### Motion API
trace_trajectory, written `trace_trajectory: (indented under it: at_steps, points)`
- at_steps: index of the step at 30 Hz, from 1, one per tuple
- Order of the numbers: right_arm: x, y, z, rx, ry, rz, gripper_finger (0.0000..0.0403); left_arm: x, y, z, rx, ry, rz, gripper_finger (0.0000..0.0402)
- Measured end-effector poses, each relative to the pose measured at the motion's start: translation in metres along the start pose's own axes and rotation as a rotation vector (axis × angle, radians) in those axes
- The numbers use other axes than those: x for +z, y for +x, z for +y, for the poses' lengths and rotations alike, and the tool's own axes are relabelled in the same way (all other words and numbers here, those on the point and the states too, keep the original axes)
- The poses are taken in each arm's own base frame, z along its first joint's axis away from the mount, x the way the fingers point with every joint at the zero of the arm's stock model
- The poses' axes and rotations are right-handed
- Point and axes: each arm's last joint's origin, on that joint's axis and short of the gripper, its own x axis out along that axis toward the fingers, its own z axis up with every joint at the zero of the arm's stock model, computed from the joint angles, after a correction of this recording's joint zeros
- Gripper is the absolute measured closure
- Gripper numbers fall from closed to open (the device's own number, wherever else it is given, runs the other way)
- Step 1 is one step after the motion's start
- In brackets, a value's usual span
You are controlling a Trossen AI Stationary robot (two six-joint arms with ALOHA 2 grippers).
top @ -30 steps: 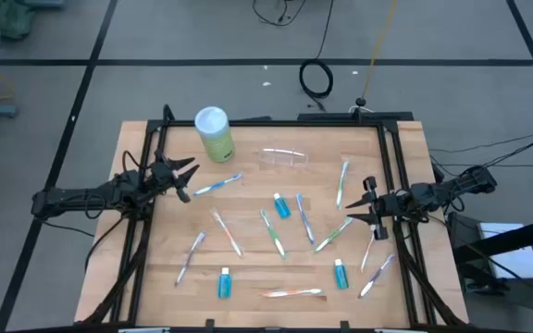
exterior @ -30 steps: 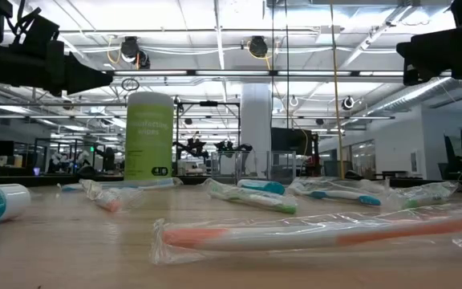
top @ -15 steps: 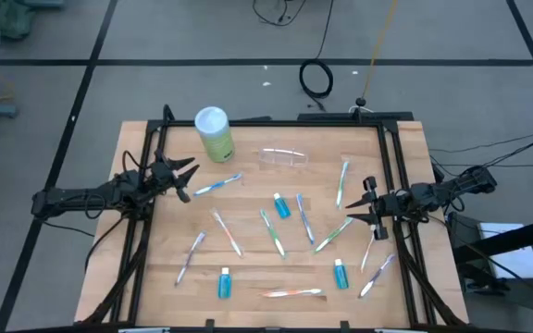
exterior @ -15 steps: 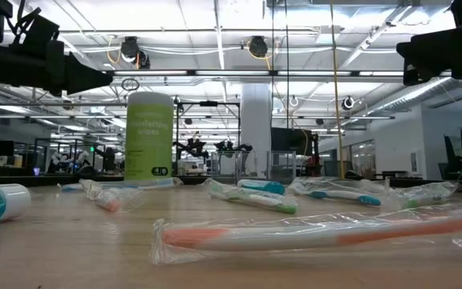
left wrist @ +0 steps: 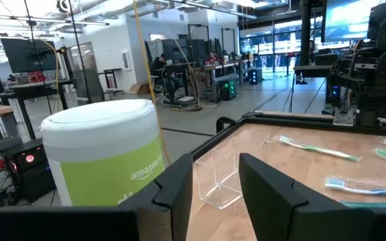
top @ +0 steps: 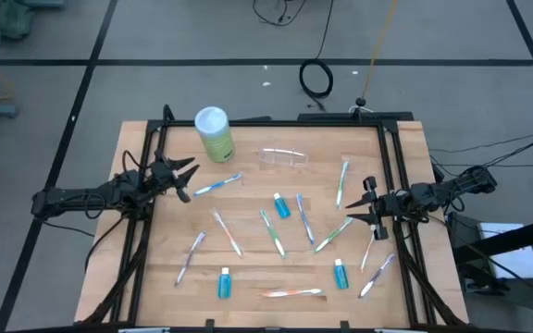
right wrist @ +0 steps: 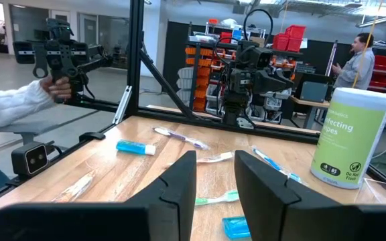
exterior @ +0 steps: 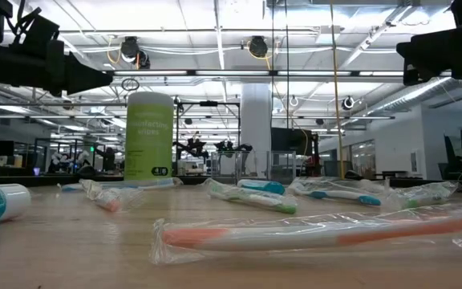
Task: Pick & Place toothbrushing station
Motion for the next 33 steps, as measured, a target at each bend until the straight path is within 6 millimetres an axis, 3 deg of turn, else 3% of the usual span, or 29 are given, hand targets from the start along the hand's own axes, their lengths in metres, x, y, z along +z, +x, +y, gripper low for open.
trace_trajectory:
  at_steps: [5, 8, 17, 21, 26, 33]
  points:
    - [0.007, 0.000, -0.002, -0.058, -0.011, -0.072, 0.0309, 0.006, 0.000, 0.001, 0.005, -0.097, -0.054, 0.0272]
    - [0.006, 0.000, -0.002, -0.055, 0.073, -0.060, 0.0309, 0.005, 0.000, 0.000, -0.017, -0.133, -0.044, 0.0272]
    - [-0.002, 0.001, -0.001, -0.048, 0.137, 0.027, 0.0308, -0.008, 0.000, -0.003, -0.083, -0.070, 0.072, 0.0272]
    - [-0.002, 0.002, -0.002, -0.091, 0.082, 0.033, 0.0308, -0.003, 0.000, -0.001, -0.029, -0.034, 0.023, 0.0272]
    - [-0.005, 0.003, -0.011, -0.348, 0.126, 0.061, 0.0307, 0.005, 0.003, -0.002, -0.023, -0.018, -0.044, 0.0272]
    - [0.006, 0.013, -0.015, -0.305, 0.118, 0.090, 0.0308, 0.011, 0.018, -0.006, -0.004, 0.006, 0.033, 0.0272]
